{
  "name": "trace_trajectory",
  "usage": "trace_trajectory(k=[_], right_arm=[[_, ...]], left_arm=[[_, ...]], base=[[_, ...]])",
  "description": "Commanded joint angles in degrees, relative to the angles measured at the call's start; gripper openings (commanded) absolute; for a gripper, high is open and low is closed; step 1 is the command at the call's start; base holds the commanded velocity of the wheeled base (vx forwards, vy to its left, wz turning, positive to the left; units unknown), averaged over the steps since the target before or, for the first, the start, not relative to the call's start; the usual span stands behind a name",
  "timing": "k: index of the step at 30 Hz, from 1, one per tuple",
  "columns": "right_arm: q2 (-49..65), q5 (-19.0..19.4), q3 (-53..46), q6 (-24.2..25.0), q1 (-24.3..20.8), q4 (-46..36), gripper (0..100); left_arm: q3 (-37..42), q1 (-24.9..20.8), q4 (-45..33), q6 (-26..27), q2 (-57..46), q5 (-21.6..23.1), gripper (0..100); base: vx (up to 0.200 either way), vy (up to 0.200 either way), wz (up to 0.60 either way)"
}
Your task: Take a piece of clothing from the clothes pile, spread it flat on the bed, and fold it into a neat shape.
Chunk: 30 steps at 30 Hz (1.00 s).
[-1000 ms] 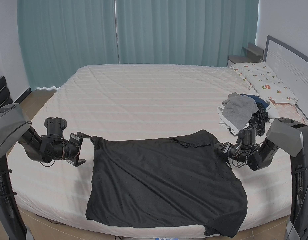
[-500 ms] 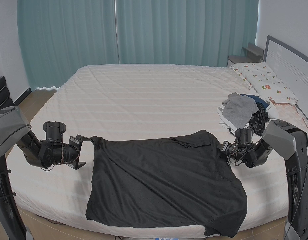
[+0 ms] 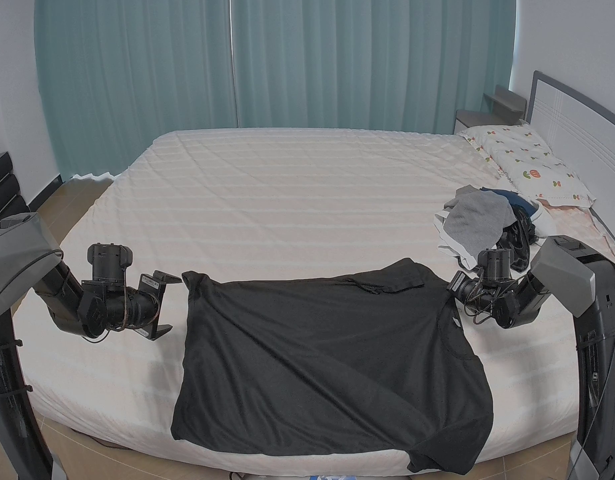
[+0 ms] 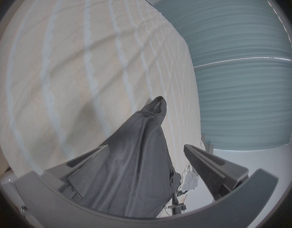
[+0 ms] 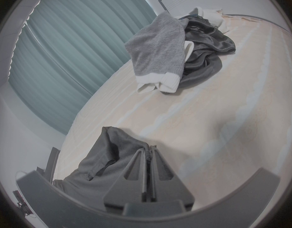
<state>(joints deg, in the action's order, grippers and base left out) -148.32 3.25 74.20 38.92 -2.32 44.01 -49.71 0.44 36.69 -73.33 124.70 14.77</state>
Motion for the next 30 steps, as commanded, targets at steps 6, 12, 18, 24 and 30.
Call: trace_trajectory(k=[6,12,18,24,30], right_arm=[[-0.21,0.00,1.91,0.63,2.58,0.11,0],[-0.39,-1.15,3.23,1.59,3.55,0.11,0],[-1.00,-1.32,3.58,1.77,3.81,0.11,0],[-1.09,-2.82,4.46,1.68,4.78,0.03,0],[-1.18,-2.90,4.02,1.51,5.13,-0.68,0]], left_arm=[[0.14,-0.35,0.04,0.11,0.28,-0.10,100],[0.06,-0.97,0.04,0.20,0.55,-1.59,100],[0.49,-1.23,0.04,2.05,0.72,-2.12,100],[0.49,-1.41,0.04,2.14,0.81,-2.38,100],[0.49,-1.41,0.04,2.22,0.81,-2.38,100]], base=[[0.000,0.000,0.00],[0.000,0.000,0.00],[0.000,0.000,0.00],[0.000,0.000,0.00],[0.000,0.000,0.00]])
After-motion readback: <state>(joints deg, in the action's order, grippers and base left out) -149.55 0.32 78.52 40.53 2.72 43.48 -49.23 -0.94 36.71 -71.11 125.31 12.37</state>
